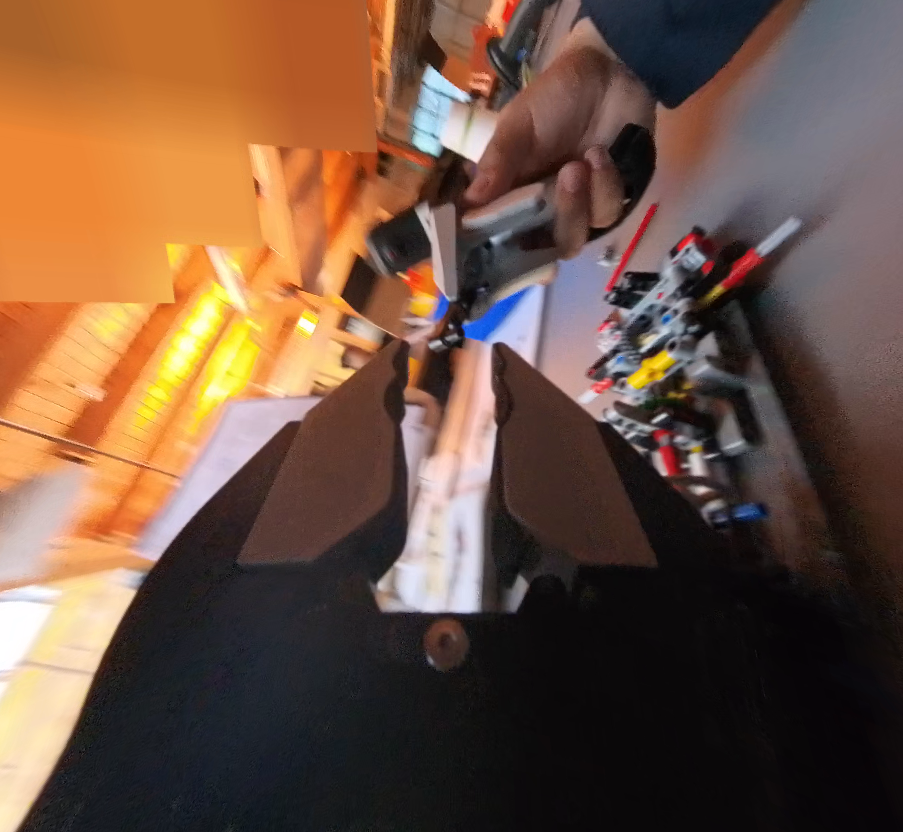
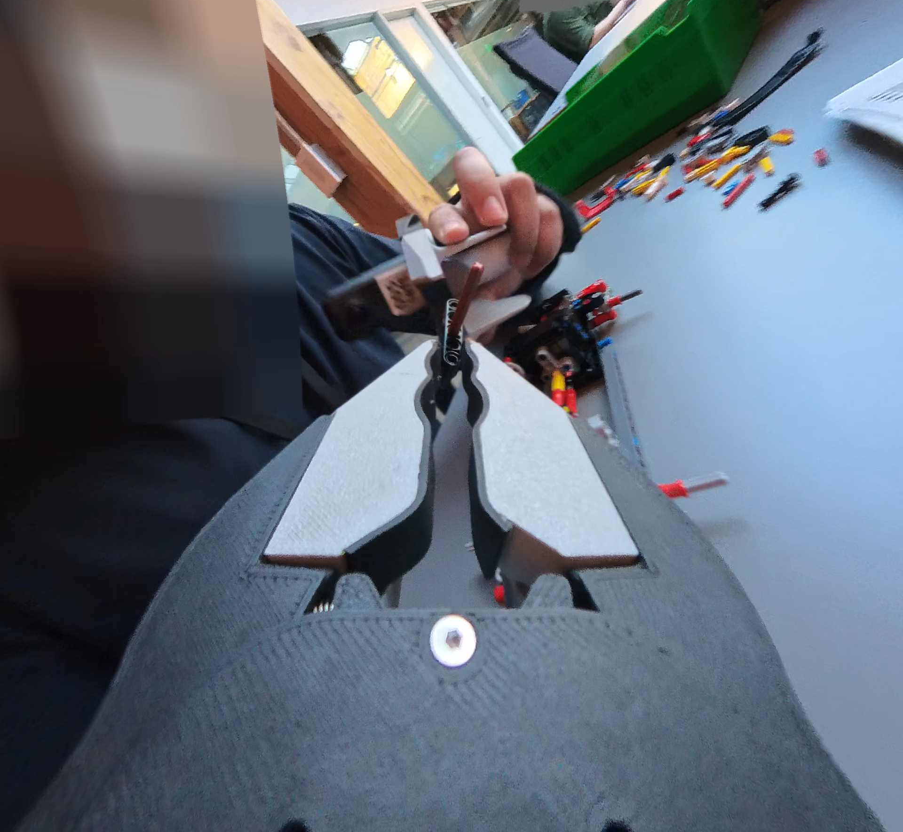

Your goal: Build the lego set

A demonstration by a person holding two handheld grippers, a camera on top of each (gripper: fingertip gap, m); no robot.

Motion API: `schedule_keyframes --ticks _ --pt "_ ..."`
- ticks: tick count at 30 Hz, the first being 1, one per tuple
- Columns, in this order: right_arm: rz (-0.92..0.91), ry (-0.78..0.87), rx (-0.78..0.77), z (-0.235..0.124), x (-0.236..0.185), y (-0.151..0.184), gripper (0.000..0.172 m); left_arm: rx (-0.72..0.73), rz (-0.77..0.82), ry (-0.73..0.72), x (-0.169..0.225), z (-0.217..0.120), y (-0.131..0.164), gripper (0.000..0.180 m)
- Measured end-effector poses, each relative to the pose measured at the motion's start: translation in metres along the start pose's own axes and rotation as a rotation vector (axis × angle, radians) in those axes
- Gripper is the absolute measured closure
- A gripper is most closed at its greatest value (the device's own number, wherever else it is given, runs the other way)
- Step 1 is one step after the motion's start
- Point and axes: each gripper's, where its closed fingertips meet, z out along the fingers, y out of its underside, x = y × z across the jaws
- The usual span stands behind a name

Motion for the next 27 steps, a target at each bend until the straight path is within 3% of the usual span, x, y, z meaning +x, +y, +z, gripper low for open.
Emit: schedule_keyframes --ticks 4,7,9,11,15,19,24,27 --pt "-0.139 0.166 0.022 -0.027 0.008 -0.010 0.167 -0.156 -0.414 0.314 0.022 0.003 0.014 0.116" --pt "-0.271 0.299 0.018 -0.048 0.014 -0.009 0.167 -0.240 -0.689 0.577 0.048 0.002 0.011 0.103" --pt "-0.319 0.360 0.016 -0.061 0.018 -0.007 0.167 -0.305 -0.764 0.761 0.068 0.000 0.007 0.094" --pt "-0.324 0.382 0.025 -0.070 0.019 -0.004 0.167 -0.420 -0.696 0.835 0.083 0.005 0.020 0.082" --pt "-0.331 0.385 0.043 -0.081 0.011 0.003 0.167 -0.550 -0.562 1.032 0.111 0.009 0.031 0.093" --pt "-0.344 0.355 0.044 -0.086 -0.004 0.016 0.167 -0.496 -0.449 1.126 0.111 0.016 0.033 0.099" --pt "-0.331 0.369 0.013 -0.083 -0.007 0.039 0.167 -0.209 -0.095 1.315 0.114 -0.002 0.020 0.114" --pt "-0.328 0.465 -0.058 -0.086 0.002 0.054 0.167 -0.263 0.045 1.338 0.111 -0.008 0.032 0.114"
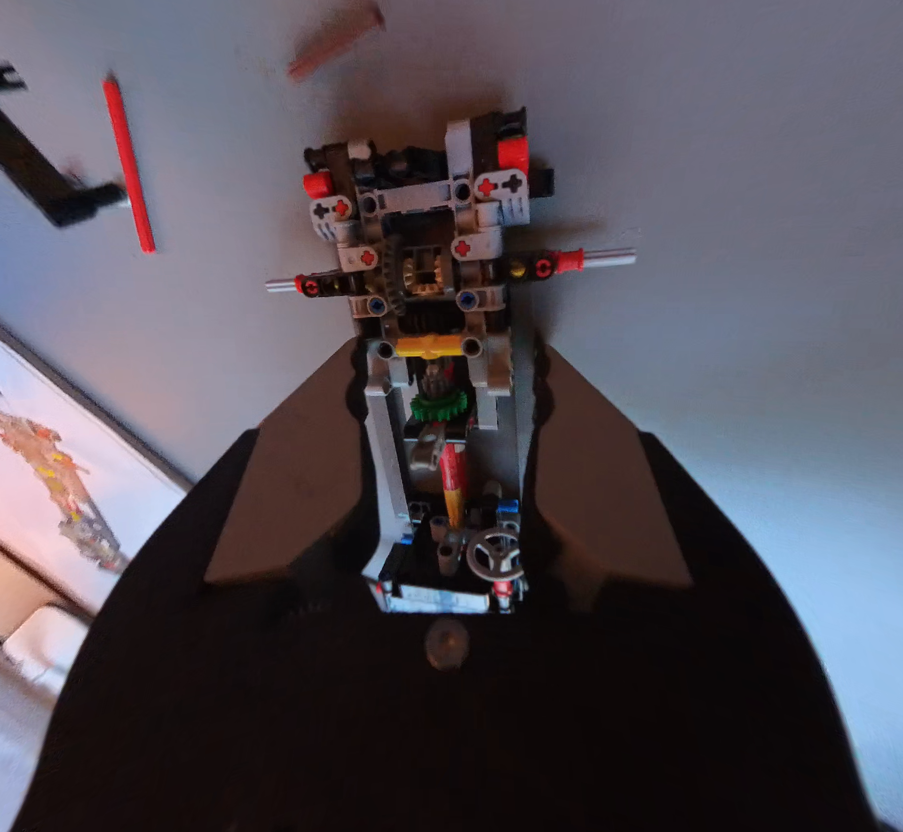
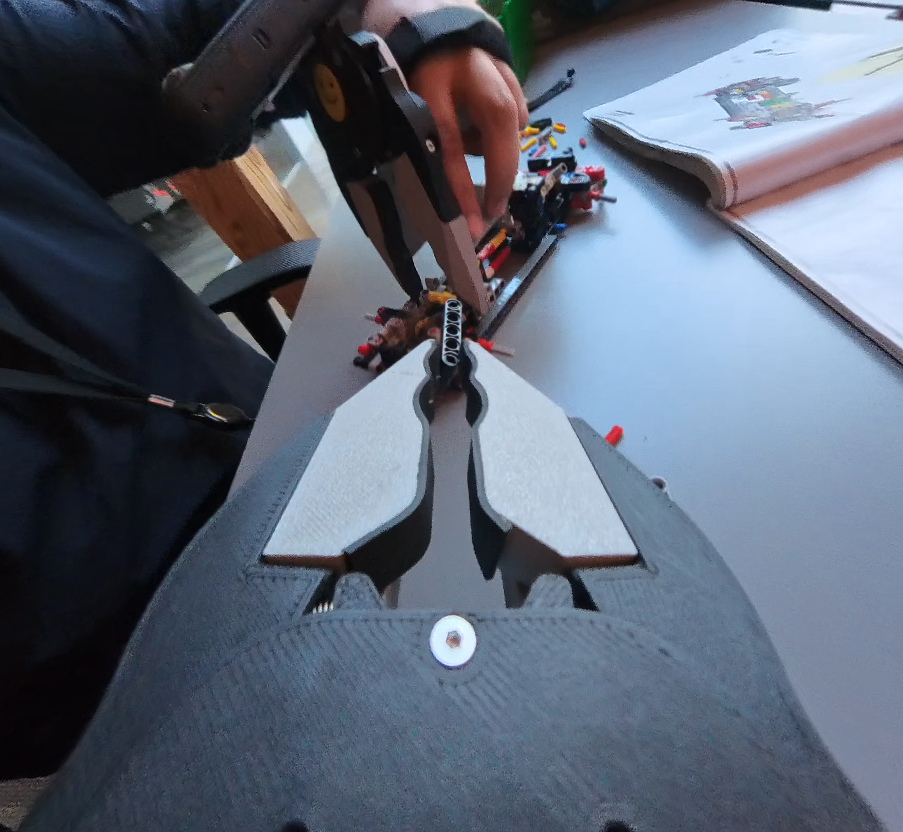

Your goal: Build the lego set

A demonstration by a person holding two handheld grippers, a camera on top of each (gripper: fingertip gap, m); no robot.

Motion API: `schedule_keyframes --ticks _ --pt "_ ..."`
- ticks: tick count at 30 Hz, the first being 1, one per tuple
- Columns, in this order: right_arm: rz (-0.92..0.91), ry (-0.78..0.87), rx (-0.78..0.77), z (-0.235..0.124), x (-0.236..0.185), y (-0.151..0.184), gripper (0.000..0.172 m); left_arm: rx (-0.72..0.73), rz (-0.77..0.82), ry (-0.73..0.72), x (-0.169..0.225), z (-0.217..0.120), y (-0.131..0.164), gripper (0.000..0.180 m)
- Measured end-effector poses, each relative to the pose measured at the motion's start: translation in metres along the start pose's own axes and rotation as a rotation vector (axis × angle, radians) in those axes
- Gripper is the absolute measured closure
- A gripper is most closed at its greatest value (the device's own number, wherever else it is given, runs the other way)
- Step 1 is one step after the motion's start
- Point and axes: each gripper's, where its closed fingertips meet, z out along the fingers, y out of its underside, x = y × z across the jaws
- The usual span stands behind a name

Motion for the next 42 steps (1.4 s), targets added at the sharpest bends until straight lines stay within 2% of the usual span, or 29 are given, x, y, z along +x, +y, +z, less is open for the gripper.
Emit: schedule_keyframes --ticks 3,5,10,13,14,16,18,22,25,28,30,33,37,40,42 --pt "-0.006 0.021 -0.001 -0.006 -0.004 0.004 0.166 -0.098 0.051 -0.018 0.007 -0.004 0.013 0.115" --pt "0.013 0.041 -0.013 -0.008 0.001 0.008 0.166 -0.115 0.058 -0.041 0.011 -0.006 0.017 0.116" --pt "0.075 0.033 -0.050 -0.001 0.004 0.015 0.166 -0.177 -0.076 -0.164 0.007 -0.016 0.035 0.113" --pt "0.077 0.031 -0.034 0.002 0.003 0.011 0.166 -0.116 -0.233 -0.267 0.002 -0.026 0.038 0.105" --pt "0.084 0.026 -0.024 0.004 0.003 0.009 0.166 -0.083 -0.292 -0.322 -0.004 -0.030 0.037 0.109" --pt "0.121 0.000 -0.002 0.009 0.002 0.005 0.167 -0.009 -0.422 -0.372 -0.012 -0.031 0.029 0.104" --pt "0.146 -0.021 0.024 0.015 0.001 0.000 0.167 0.064 -0.542 -0.431 -0.026 -0.031 0.017 0.119" --pt "0.137 -0.021 0.034 0.020 -0.001 -0.001 0.167 0.189 -0.664 -0.534 -0.054 -0.045 0.005 0.127" --pt "0.070 -0.035 0.075 0.017 -0.010 -0.008 0.167 0.363 -0.778 -0.494 -0.062 -0.061 -0.010 0.133" --pt "-0.001 -0.058 0.097 0.015 -0.022 -0.016 0.167 0.561 -0.878 -0.349 -0.067 -0.062 -0.041 0.145" --pt "-0.028 -0.071 0.090 0.017 -0.027 -0.016 0.167 0.641 -0.899 -0.266 -0.069 -0.059 -0.058 0.153" --pt "-0.041 -0.060 0.079 0.019 -0.029 -0.013 0.167 0.709 -0.909 -0.197 -0.069 -0.054 -0.073 0.174" --pt "0.004 -0.060 0.103 0.016 -0.028 -0.014 0.166 0.732 -0.935 -0.210 -0.069 -0.048 -0.076 0.176" --pt "0.017 0.083 0.033 0.003 -0.019 -0.003 0.147 0.737 -0.975 -0.235 -0.067 -0.050 -0.069 0.176" --pt "-0.060 0.100 -0.010 -0.013 -0.043 0.011 0.136 0.763 -1.018 -0.233 -0.060 -0.055 -0.061 0.176"
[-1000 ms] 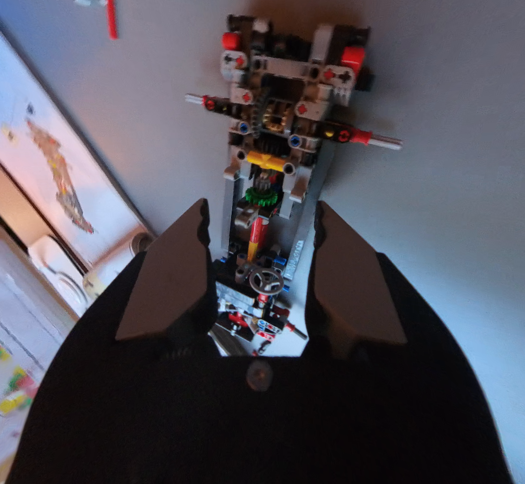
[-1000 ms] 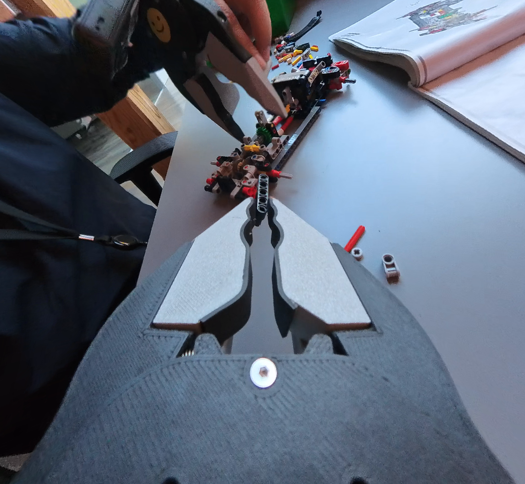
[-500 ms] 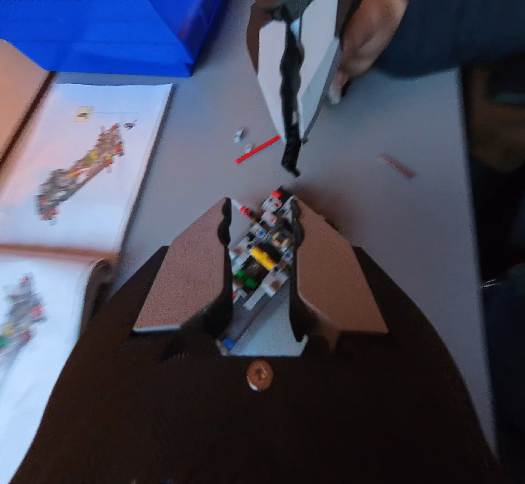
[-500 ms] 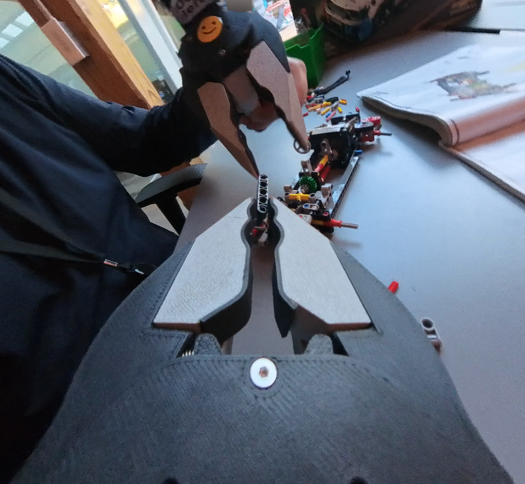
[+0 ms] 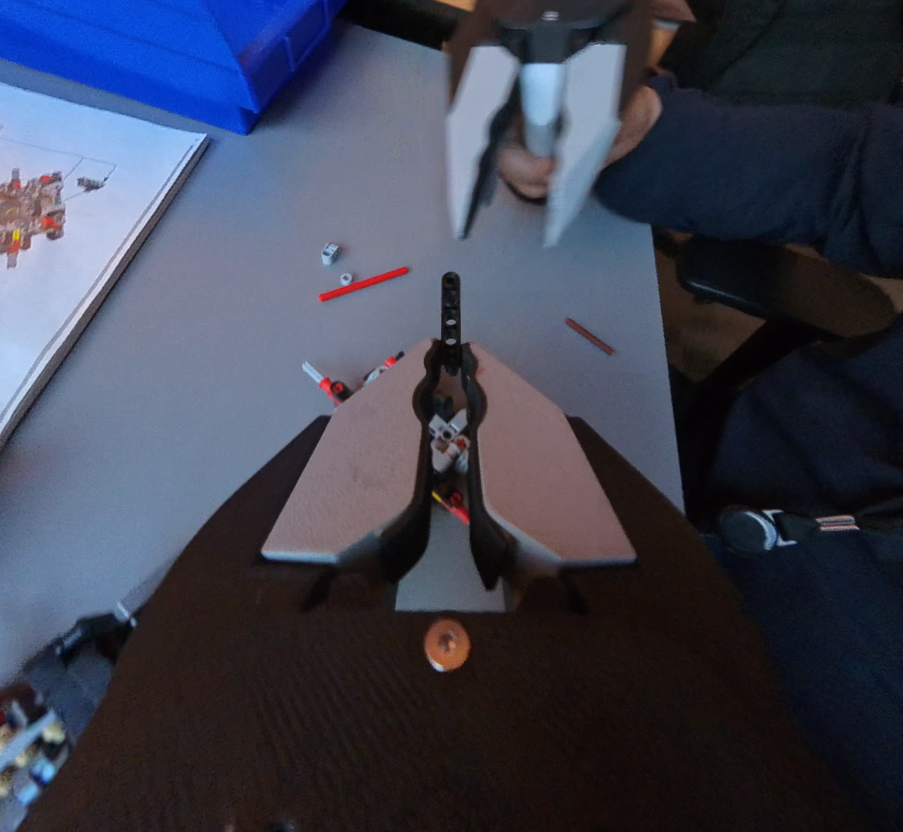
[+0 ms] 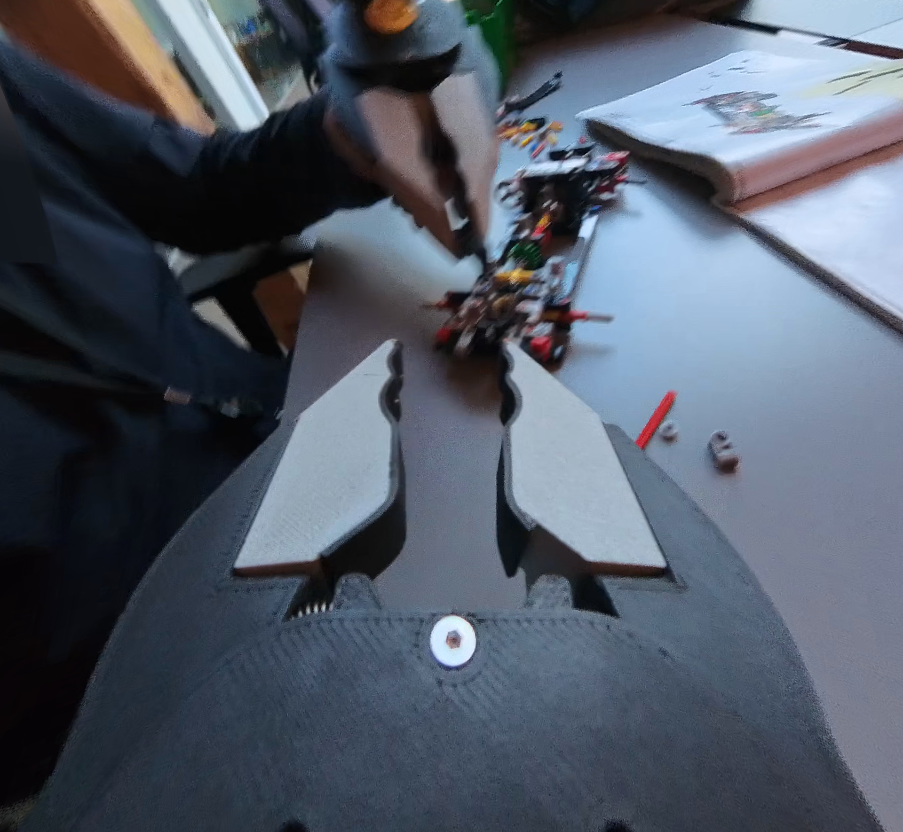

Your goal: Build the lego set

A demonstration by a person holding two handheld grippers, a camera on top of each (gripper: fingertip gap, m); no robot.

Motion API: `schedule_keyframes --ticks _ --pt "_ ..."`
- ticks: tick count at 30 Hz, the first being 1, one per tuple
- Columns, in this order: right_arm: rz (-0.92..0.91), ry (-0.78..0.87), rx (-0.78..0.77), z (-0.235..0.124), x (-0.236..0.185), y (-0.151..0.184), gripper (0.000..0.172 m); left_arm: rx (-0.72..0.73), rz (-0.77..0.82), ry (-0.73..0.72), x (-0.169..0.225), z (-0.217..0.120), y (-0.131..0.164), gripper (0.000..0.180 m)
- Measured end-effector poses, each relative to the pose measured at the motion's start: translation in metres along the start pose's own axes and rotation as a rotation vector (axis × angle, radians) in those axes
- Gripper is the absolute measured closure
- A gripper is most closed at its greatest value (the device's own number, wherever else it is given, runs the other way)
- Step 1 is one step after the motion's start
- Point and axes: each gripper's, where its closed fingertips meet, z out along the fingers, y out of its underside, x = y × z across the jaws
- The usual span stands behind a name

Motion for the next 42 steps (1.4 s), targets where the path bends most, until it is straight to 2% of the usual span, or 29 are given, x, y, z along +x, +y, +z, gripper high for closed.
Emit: schedule_keyframes --ticks 2,5,7,8,9,13,16,22,23,25,31,39,42 --pt "-0.090 -0.008 -0.139 -0.011 -0.032 0.034 0.126 0.025 -0.040 0.004 -0.002 -0.011 0.006 0.175" --pt "-0.239 0.070 -0.389 -0.009 -0.049 0.091 0.127 0.065 -0.117 0.032 -0.002 -0.024 0.015 0.176" --pt "-0.327 0.071 -0.452 0.004 -0.053 0.104 0.136 0.104 -0.168 0.042 -0.005 -0.030 0.017 0.176" --pt "-0.373 0.069 -0.473 0.007 -0.051 0.103 0.166 0.127 -0.192 0.041 -0.007 -0.032 0.016 0.176" --pt "-0.417 0.084 -0.476 0.010 -0.042 0.100 0.170 0.148 -0.217 0.034 -0.011 -0.035 0.016 0.176" --pt "-0.363 0.161 -0.451 0.017 0.021 0.079 0.171 0.205 -0.279 0.009 -0.019 -0.045 0.017 0.176" --pt "-0.352 0.227 -0.451 0.023 0.054 0.067 0.171 0.236 -0.250 -0.057 -0.026 -0.058 0.020 0.176" --pt "-0.416 0.260 -0.449 0.031 0.053 0.064 0.170 0.276 -0.074 -0.237 -0.040 -0.095 0.035 0.176" --pt "-0.408 0.264 -0.443 0.030 0.053 0.063 0.164 0.281 -0.062 -0.252 -0.042 -0.099 0.038 0.176" --pt "-0.384 0.261 -0.424 0.029 0.053 0.061 0.157 0.304 -0.061 -0.254 -0.044 -0.105 0.043 0.176" --pt "-0.346 0.266 -0.364 0.026 0.055 0.052 0.154 0.323 -0.024 -0.306 -0.055 -0.110 0.058 0.175" --pt "-0.214 0.187 -0.143 0.018 0.054 0.019 0.146 0.419 -0.086 -0.306 -0.062 -0.127 0.050 0.176" --pt "-0.204 0.152 -0.135 0.022 0.052 0.017 0.145 0.423 -0.098 -0.327 -0.067 -0.129 0.051 0.176"
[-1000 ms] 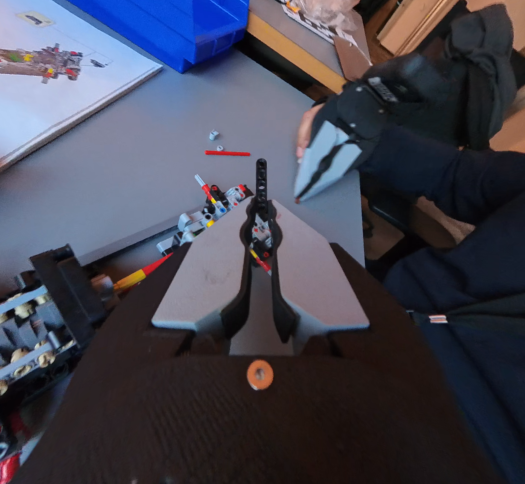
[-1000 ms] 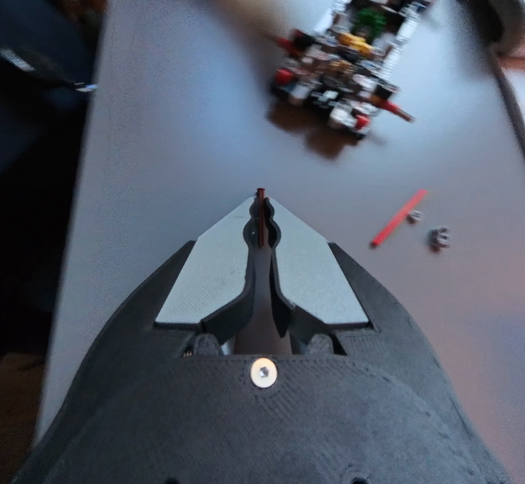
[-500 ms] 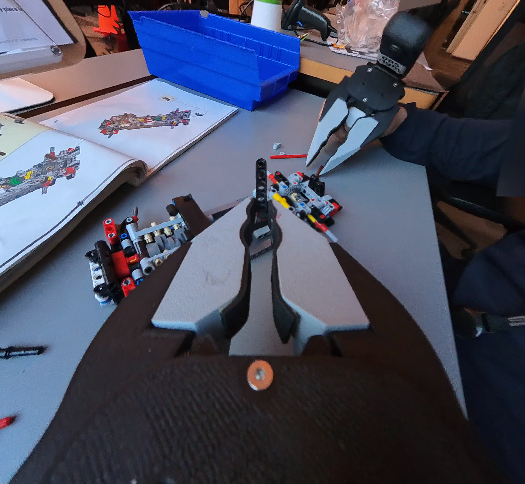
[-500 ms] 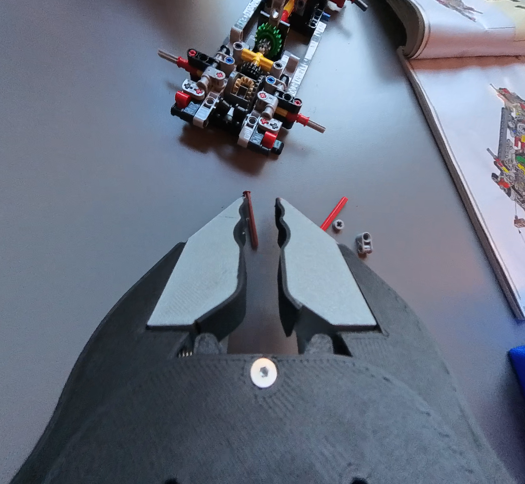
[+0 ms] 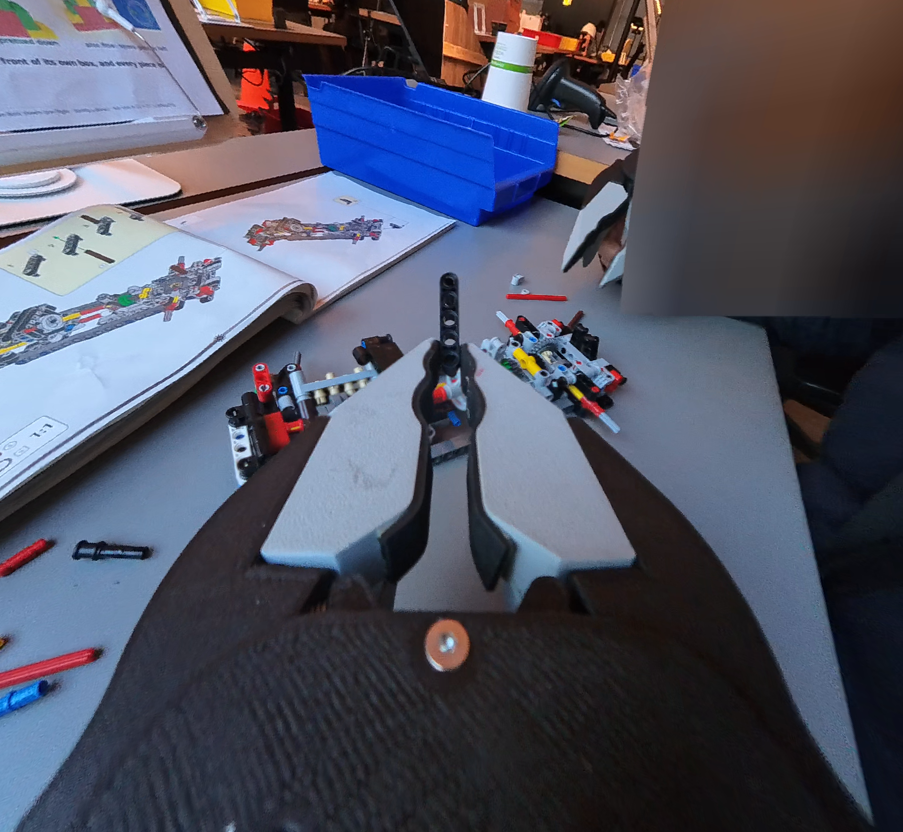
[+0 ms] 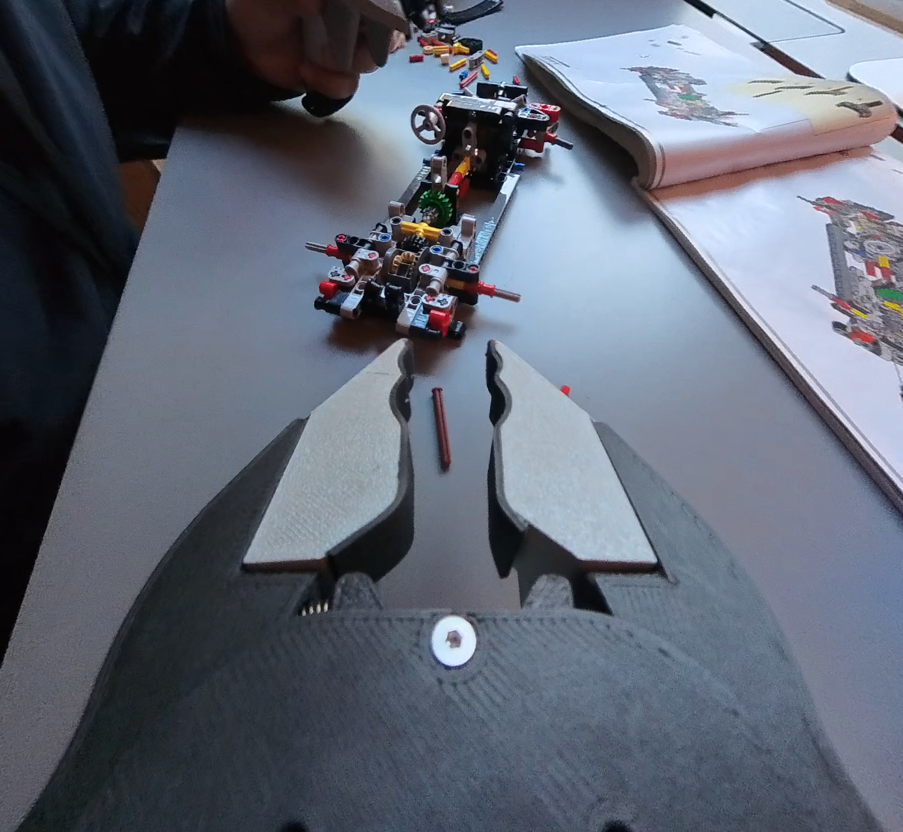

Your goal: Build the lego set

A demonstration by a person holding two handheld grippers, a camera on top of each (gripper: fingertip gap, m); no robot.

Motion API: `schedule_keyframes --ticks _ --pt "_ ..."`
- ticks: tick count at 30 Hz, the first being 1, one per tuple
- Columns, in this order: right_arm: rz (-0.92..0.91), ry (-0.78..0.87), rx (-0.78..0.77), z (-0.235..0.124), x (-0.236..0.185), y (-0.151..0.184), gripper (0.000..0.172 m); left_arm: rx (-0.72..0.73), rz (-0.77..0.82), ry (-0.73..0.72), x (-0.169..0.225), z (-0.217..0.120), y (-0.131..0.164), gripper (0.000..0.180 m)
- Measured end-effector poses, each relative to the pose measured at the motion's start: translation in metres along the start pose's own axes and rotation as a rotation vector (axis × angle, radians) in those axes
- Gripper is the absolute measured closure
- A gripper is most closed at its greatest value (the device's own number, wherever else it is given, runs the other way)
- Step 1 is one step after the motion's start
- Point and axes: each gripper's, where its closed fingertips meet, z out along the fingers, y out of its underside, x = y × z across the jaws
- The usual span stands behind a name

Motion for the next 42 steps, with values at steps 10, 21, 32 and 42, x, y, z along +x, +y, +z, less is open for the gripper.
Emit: schedule_keyframes --ticks 10,21,32,42 --pt "-0.075 -0.043 -0.089 0.030 -0.015 0.000 0.142 -0.032 0.078 -0.009 0.001 0.006 0.007 0.176" --pt "-0.175 -0.117 -0.171 0.056 -0.045 0.003 0.147 -0.043 0.080 -0.021 0.000 0.007 0.008 0.176" --pt "-0.124 -0.235 0.024 0.051 -0.067 -0.029 0.151 -0.058 0.108 -0.053 -0.003 0.005 0.010 0.175" --pt "-0.043 -0.124 0.152 0.031 -0.029 -0.044 0.155 -0.063 0.096 -0.045 -0.003 0.006 0.011 0.176"
